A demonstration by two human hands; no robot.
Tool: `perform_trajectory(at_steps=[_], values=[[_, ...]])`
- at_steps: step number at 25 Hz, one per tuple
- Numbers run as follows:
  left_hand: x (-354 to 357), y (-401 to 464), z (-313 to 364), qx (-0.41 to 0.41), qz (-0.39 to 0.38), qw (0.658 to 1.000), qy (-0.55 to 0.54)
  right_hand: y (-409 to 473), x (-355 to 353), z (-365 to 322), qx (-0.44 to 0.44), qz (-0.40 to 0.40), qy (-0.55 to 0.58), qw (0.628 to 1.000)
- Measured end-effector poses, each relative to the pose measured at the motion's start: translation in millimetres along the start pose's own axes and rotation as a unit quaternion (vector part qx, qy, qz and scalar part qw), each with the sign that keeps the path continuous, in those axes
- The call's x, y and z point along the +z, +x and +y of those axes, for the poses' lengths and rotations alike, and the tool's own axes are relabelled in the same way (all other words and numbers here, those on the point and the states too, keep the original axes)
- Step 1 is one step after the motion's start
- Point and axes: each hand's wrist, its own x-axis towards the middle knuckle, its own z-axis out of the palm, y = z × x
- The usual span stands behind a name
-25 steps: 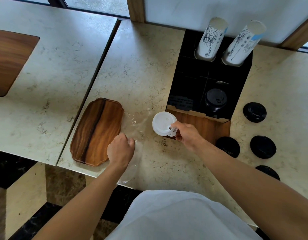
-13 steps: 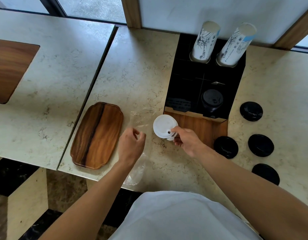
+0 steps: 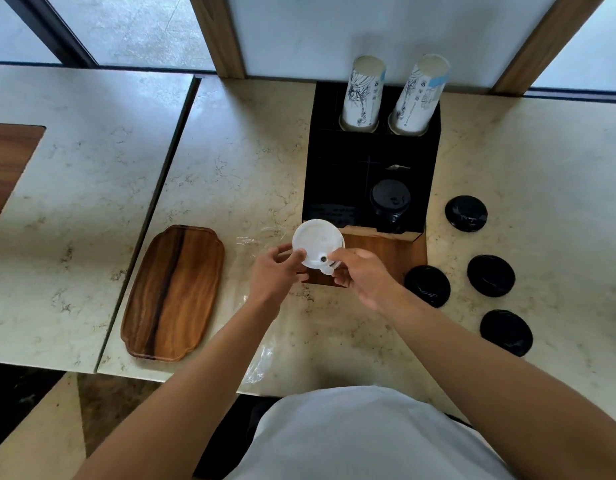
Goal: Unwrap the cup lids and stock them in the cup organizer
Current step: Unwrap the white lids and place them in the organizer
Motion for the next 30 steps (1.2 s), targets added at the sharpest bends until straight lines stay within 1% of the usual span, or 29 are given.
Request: perform_trajectory(at_steps=[2, 6, 9, 12, 16, 20, 26, 28, 30], values=[[10, 8, 12, 0.02, -0.004, 1.0, 0.001, 2, -2, -13, -0.015, 0.017, 0.0, 1.0], [30, 33, 40, 0.062, 0.004, 0.996, 0.057, 10, -5, -45, -0.06, 0.064, 0.004, 0.996], [44, 54, 56, 0.076, 0.043, 0.993, 0.078, 17, -5, -65, -0.085, 0.102, -0.024, 0.991], [55, 71, 64, 0.079, 0.08, 0.988, 0.105, 27, -2, -77, -0.086, 0.123, -0.025, 0.988], [60, 90, 64, 0.069, 0.102, 0.984, 0.128, 35, 2, -83, -0.079, 0.131, -0.04, 0.987], [63, 102, 60, 0.062, 0.118, 0.975, 0.176, 43, 2, -85, -0.044, 0.123, -0.016, 0.991], [78, 111, 52, 0.097, 0.094, 0.943, 0.303, 58, 5, -85, -0.037, 0.129, -0.049, 0.99], [83, 118, 51, 0.098, 0.092, 0.936, 0.326, 60, 7, -88, -0.032, 0.123, -0.076, 0.989], [88, 121, 51, 0.075, 0.078, 0.932, 0.346, 63, 9, -89, -0.02, 0.107, -0.096, 0.989]])
